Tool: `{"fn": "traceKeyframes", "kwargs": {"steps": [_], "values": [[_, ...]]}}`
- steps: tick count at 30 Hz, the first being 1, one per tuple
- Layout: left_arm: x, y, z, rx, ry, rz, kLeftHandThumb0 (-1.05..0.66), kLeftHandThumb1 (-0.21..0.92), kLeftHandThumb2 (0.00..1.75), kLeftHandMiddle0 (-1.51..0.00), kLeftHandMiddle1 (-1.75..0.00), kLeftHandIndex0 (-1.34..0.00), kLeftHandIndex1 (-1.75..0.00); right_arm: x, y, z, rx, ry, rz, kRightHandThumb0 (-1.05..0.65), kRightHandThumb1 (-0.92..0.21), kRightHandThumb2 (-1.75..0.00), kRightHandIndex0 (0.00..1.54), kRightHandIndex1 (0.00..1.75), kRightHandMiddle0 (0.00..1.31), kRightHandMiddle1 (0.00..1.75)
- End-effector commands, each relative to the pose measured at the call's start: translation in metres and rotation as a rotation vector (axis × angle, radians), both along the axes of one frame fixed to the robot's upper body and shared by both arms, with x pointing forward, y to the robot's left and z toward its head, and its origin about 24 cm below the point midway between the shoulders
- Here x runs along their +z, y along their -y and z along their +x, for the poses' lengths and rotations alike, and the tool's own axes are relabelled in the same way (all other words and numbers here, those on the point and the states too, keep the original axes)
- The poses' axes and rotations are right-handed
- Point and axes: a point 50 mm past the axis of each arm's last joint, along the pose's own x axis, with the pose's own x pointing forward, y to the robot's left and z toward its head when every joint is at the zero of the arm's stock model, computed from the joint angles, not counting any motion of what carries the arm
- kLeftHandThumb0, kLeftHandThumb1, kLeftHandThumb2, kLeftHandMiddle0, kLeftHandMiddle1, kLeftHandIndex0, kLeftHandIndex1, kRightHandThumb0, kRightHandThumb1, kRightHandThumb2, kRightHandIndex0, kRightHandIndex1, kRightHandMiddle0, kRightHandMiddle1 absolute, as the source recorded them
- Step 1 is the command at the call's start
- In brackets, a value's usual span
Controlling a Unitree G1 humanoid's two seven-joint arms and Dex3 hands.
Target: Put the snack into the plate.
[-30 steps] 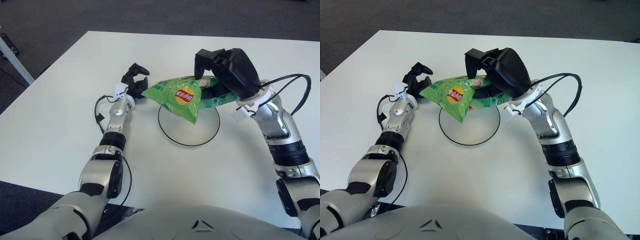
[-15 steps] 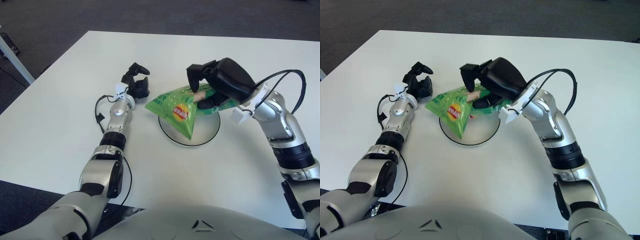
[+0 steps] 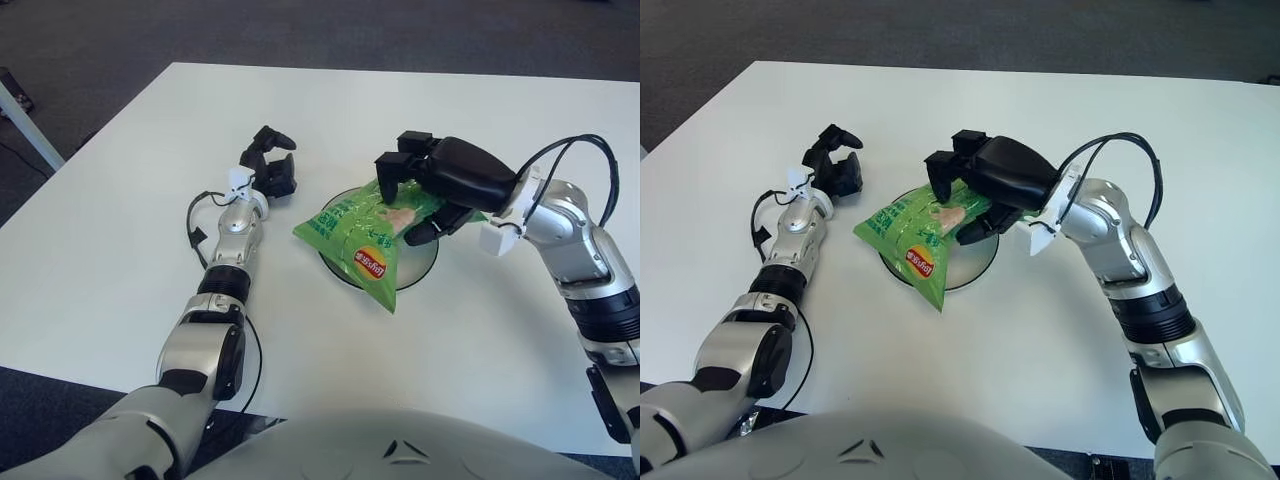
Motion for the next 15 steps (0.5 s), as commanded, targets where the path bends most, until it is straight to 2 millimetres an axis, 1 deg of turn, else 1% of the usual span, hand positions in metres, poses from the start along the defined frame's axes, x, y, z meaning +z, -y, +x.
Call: {"fn": "traceKeyframes", "kwargs": {"steps": [1, 3, 4, 5, 6, 9, 12, 15], "values": [[-0.037, 0.001, -0.019, 0.016, -0.135, 0.016, -0.45, 0.43, 1.18, -1.26, -1.75, -0.53, -1.75, 0.007, 0.003, 0.002, 0.041, -0.02, -0.037, -0.36, -0.31, -1.0, 0.01, 1.12, 0.02, 1.23], [-0.037, 0.001, -0.019, 0.021, -0.129, 0.021, -0.45, 0.42, 1.18, -1.26, -1.75, -0.53, -1.75, 0.008, 0.006, 0.003, 0.057, -0.05, -0.064, -0.39, -0.32, -0.98, 0.01, 0.98, 0.01, 1.13], [-0.036, 0.001, -0.02, 0.023, -0.127, 0.022, -0.45, 0.42, 1.19, -1.26, -1.75, -0.53, -1.75, 0.009, 0.007, 0.003, 0.064, -0.062, -0.077, -0.43, -0.35, -0.94, 0.0, 0.84, 0.01, 1.02], [-0.036, 0.002, -0.02, 0.026, -0.125, 0.023, -0.45, 0.42, 1.19, -1.26, -1.75, -0.54, -1.75, 0.01, 0.008, 0.003, 0.071, -0.071, -0.091, -0.45, -0.36, -0.92, 0.01, 0.79, 0.0, 0.99], [-0.036, 0.002, -0.02, 0.027, -0.123, 0.023, -0.45, 0.41, 1.2, -1.25, -1.75, -0.54, -1.75, 0.011, 0.009, 0.003, 0.077, -0.077, -0.1, -0.48, -0.38, -0.89, 0.01, 0.66, 0.0, 0.9], [-0.035, 0.002, -0.02, 0.029, -0.122, 0.026, -0.45, 0.41, 1.2, -1.25, -1.75, -0.54, -1.75, 0.014, 0.013, 0.004, 0.09, -0.091, -0.126, -0.53, -0.41, -0.82, 0.02, 0.42, 0.0, 0.74], [-0.035, 0.002, -0.02, 0.026, -0.124, 0.027, -0.45, 0.41, 1.21, -1.24, -1.75, -0.54, -1.75, 0.019, 0.018, 0.004, 0.094, -0.097, -0.136, -0.57, -0.44, -0.78, 0.01, 0.26, 0.0, 0.61], [-0.037, -0.001, -0.019, 0.002, -0.141, 0.029, -0.45, 0.41, 1.2, -1.24, -1.75, -0.54, -1.75, 0.03, 0.028, 0.006, 0.092, -0.143, -0.147, -0.62, -0.47, -0.74, 0.0, 0.14, 0.0, 0.52]]}}
